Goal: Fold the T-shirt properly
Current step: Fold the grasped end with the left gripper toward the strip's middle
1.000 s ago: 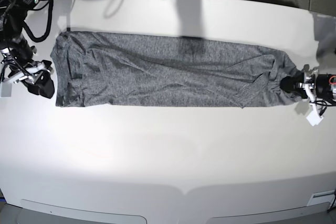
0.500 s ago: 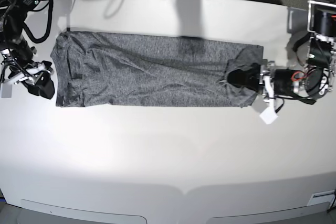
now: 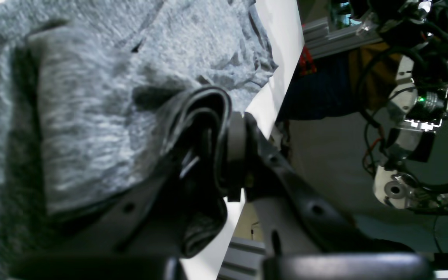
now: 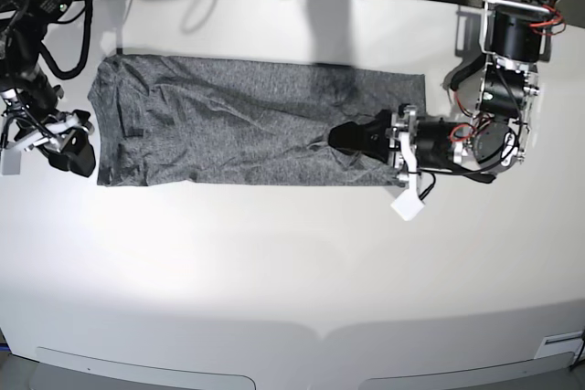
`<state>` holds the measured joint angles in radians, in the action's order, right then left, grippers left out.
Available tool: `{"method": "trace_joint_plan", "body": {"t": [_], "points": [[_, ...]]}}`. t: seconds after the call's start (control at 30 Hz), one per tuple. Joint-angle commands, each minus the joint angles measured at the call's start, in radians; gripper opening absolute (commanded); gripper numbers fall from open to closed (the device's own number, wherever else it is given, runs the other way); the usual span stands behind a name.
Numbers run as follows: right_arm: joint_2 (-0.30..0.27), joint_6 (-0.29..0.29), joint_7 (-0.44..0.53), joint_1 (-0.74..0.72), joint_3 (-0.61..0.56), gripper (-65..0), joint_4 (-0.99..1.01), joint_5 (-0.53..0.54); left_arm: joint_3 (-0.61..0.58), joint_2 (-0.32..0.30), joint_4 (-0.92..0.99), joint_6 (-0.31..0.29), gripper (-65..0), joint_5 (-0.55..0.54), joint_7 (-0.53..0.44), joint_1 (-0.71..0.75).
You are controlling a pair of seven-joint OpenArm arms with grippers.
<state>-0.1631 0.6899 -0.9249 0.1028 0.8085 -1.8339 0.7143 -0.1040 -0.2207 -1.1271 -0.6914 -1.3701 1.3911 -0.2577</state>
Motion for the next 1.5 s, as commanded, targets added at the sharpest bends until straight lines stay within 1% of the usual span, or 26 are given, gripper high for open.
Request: {"method": "trace_joint_plan", "body": {"t": [0.0, 0.03, 0.07, 0.13, 0.17, 0.2, 0.27, 0.4, 0.5, 0.6, 0.73, 0.83, 0.87, 0.9, 0.97, 1.03, 1.13, 1.2, 1.27, 1.33, 1.4, 1.47], "points": [[-0.014, 0.008, 0.021, -0.008, 0.002, -37.9, -0.021, 0.023, 0.005, -0.005, -0.018, -0.007, -65.0, -0.033, -0.007, -0.025], [-0.014, 0.008, 0.021, -0.008, 0.002, -37.9, -0.021, 0.023, 0.005, -0.005, -0.018, -0.007, -65.0, -0.033, -0.007, -0.025], [-0.014, 0.008, 0.022, -0.008, 0.002, -37.9, -0.021, 0.023, 0.005, -0.004, -0.018, -0.007, -62.0, -0.033, -0.007, -0.024], [-0.014, 0.008, 0.022, -0.008, 0.002, -37.9, -0.021, 0.023, 0.004, -0.002, -0.018, -0.007, -48.8, -0.036, -0.007, -0.024], [-0.014, 0.008, 0.022, -0.008, 0.002, -37.9, -0.021, 0.023, 0.004, 0.001, -0.018, -0.007, -43.2, -0.043, -0.007, -0.024], [-0.014, 0.008, 0.023, -0.008, 0.002, -37.9, -0.021, 0.023, 0.004, 0.007, -0.018, -0.007, -39.2, -0.056, -0.007, -0.024], [-0.014, 0.008, 0.023, -0.008, 0.002, -37.9, -0.021, 0.023, 0.004, 0.025, -0.018, -0.007, -35.5, -0.084, -0.003, -0.025], [-0.014, 0.008, 0.023, -0.009, 0.002, -37.9, -0.021, 0.023, 0.004, 0.072, -0.018, -0.007, -35.5, -0.098, 0.001, -0.025], [-0.014, 0.008, 0.023, -0.008, 0.002, -37.9, -0.021, 0.023, 0.004, 0.073, -0.018, -0.007, -35.6, -0.097, 0.005, -0.029], [-0.014, 0.008, 0.023, -0.008, 0.002, -37.9, -0.021, 0.023, 0.004, 0.043, -0.018, -0.007, -35.6, -0.097, 0.005, -0.052], [-0.014, 0.008, 0.023, -0.008, 0.002, -37.9, -0.021, 0.023, 0.004, -0.019, -0.019, -0.007, -35.9, -0.098, 0.005, -0.095], [-0.014, 0.008, 0.023, -0.008, 0.002, -37.9, -0.021, 0.023, 0.004, -0.057, -0.019, -0.007, -35.9, -0.092, 0.005, -0.097], [-0.014, 0.008, 0.023, -0.008, 0.002, -37.9, -0.021, 0.024, 0.004, -0.061, -0.019, -0.007, -35.9, -0.080, 0.005, -0.090], [-0.014, 0.008, 0.023, -0.009, 0.002, -37.9, -0.021, 0.024, 0.004, -0.063, -0.019, -0.007, -35.9, -0.045, 0.005, -0.080], [-0.014, 0.008, 0.023, -0.008, 0.002, -37.9, -0.021, 0.027, 0.004, -0.062, -0.019, -0.007, -35.9, 0.050, 0.005, -0.057], [-0.014, 0.008, 0.023, -0.008, 0.002, -37.9, -0.021, 0.027, 0.004, -0.062, -0.019, -0.007, -35.9, 0.127, -0.037, -0.035], [-0.014, 0.008, 0.022, -0.008, 0.002, -37.9, -0.021, 0.027, 0.004, -0.060, -0.019, -0.007, -35.8, 0.152, -0.095, -0.010], [-0.014, 0.008, 0.023, -0.009, 0.002, -37.9, -0.021, 0.027, 0.004, -0.051, -0.019, -0.007, -35.9, 0.198, -0.166, -0.005], [-0.014, 0.008, 0.024, -0.008, 0.002, -37.9, -0.021, 0.031, 0.004, -0.033, -0.019, -0.007, -35.8, 0.266, -0.246, -0.006], [-0.014, 0.008, 0.024, -0.009, 0.001, -37.9, -0.021, 0.031, 0.004, -0.009, -0.019, -0.007, -35.8, 0.299, -0.290, -0.006], [-0.014, 0.008, 0.023, -0.008, 0.001, -37.9, -0.021, 0.031, 0.004, 0.023, -0.019, -0.007, -35.8, 0.302, -0.283, -0.005], [-0.014, 0.008, 0.023, -0.008, 0.001, -37.9, -0.021, 0.030, 0.004, 0.064, -0.018, -0.007, -35.8, 0.331, -0.282, -0.005]]}}
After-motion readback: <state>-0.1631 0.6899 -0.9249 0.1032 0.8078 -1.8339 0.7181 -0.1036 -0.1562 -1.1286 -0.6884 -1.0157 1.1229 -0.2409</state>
